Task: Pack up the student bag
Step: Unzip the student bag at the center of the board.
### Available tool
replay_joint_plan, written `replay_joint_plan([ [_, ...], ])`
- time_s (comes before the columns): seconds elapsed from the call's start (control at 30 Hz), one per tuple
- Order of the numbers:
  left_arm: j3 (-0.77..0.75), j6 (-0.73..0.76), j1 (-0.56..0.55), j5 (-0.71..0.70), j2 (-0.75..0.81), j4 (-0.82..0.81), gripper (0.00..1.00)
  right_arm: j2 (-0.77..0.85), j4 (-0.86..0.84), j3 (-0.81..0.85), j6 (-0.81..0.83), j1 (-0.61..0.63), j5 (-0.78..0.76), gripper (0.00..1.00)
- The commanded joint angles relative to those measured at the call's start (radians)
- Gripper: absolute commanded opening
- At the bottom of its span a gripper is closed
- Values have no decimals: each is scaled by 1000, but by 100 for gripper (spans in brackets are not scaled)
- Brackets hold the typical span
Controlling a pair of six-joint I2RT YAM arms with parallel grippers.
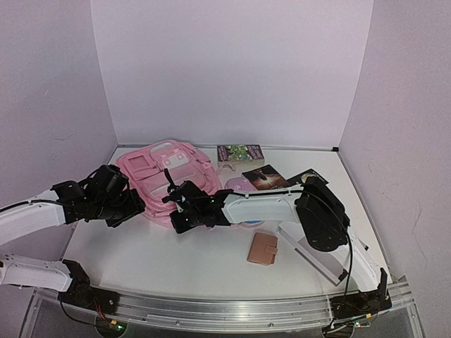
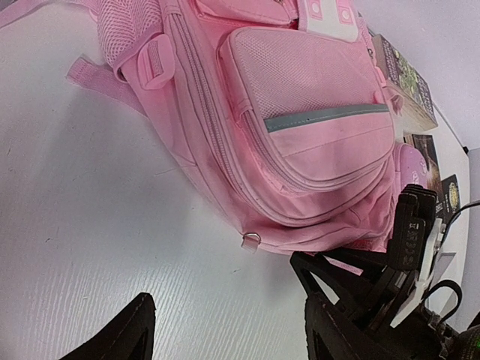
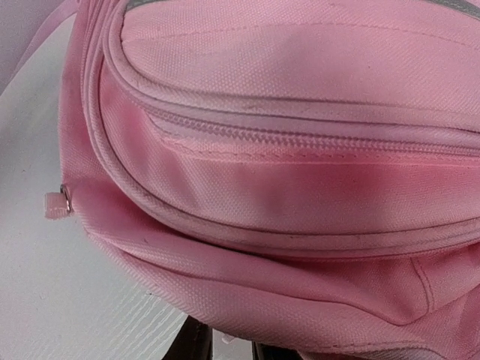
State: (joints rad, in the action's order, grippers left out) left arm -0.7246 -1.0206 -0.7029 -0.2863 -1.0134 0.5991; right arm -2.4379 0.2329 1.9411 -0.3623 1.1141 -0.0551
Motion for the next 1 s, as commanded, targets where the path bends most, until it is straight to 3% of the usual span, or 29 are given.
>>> replay_joint_plan([
  [0.0, -16, 3, 5, 1, -6, -22, 68, -14, -3, 12, -5, 0, -22, 17],
  [0.1, -22, 5, 5, -1, -20, -23, 69, 1, -2, 10, 10, 0, -35, 15],
  [0.23, -24, 8, 5, 2, -41, -38, 69, 36, -2, -30, 29, -3, -16, 0],
  [0.5, 16, 29, 5, 36, -97, -162, 69, 174, 1, -109, 91, -8, 166, 0],
  [0.7, 28, 244, 5, 140, -94, -261, 73, 199, 32, -113, 132, -33, 264, 0],
  [0.97, -5, 496, 5, 236, -54, -194, 77, 186, 65, -120, 173, -111, 494, 0],
])
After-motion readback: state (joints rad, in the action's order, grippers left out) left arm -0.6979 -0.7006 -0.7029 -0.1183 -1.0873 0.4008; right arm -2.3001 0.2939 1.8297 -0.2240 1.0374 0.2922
